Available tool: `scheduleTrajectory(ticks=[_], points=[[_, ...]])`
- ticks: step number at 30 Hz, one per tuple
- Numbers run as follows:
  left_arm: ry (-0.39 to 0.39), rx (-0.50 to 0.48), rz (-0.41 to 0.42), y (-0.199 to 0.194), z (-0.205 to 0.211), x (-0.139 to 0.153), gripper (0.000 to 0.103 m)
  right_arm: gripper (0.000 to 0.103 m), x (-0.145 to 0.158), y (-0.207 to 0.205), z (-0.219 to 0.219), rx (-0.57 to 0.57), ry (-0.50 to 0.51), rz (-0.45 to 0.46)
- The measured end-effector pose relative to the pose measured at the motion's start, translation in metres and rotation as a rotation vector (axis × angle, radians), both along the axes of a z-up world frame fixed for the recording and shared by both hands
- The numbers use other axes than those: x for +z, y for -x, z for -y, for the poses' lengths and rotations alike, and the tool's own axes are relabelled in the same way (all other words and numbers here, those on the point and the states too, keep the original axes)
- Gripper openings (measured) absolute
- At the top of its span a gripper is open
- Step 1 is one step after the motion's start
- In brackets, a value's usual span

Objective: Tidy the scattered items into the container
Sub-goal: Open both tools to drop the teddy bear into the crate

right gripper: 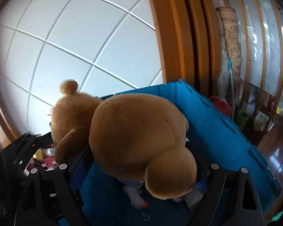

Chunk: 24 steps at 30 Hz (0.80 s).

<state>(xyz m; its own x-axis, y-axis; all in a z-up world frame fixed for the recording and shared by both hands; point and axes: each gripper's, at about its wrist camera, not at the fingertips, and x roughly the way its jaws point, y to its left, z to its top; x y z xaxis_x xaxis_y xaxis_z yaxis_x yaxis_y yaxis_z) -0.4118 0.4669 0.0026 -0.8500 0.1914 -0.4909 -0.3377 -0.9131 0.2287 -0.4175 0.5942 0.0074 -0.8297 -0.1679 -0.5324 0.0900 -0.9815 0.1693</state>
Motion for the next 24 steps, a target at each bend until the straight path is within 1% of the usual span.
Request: scheduleTrajectory(ticks=[2, 3, 7, 9, 12, 13, 14, 15, 18, 24], points=[[0.019, 0.021, 0.015, 0.002, -0.004, -0.005, 0.078, 0.090, -0.004, 0.008, -0.006, -0.007, -0.002, 0.012], [0.025, 0.032, 0.018, 0.005, -0.009, -0.007, 0.080, 0.090, -0.005, 0.010, -0.009, -0.014, -0.004, 0.010], [0.035, 0.070, 0.036, 0.008, -0.014, -0.012, 0.081, 0.092, -0.008, 0.009, -0.009, -0.025, -0.049, 0.013], [0.035, 0.085, 0.038, 0.005, -0.013, -0.015, 0.081, 0.097, -0.010, 0.012, -0.011, -0.025, -0.058, 0.018], [0.029, 0.101, 0.041, -0.002, -0.004, -0.016, 0.081, 0.098, -0.010, 0.007, -0.013, -0.028, -0.065, 0.017], [0.028, 0.104, 0.038, -0.006, 0.002, -0.015, 0.081, 0.099, -0.009, 0.005, -0.014, -0.026, -0.066, 0.014], [0.027, 0.107, 0.031, -0.011, 0.006, -0.014, 0.083, 0.103, -0.009, 0.003, -0.015, -0.026, -0.070, 0.009], [0.026, 0.112, 0.022, -0.015, 0.007, -0.013, 0.089, 0.102, -0.007, 0.001, -0.016, -0.028, -0.074, 0.003], [0.016, 0.121, -0.009, -0.025, 0.014, -0.007, 0.099, 0.102, -0.005, -0.007, -0.018, -0.026, -0.072, -0.015], [-0.007, 0.138, -0.043, -0.042, 0.022, 0.000, 0.100, 0.102, -0.007, -0.023, -0.019, -0.013, -0.048, -0.022]])
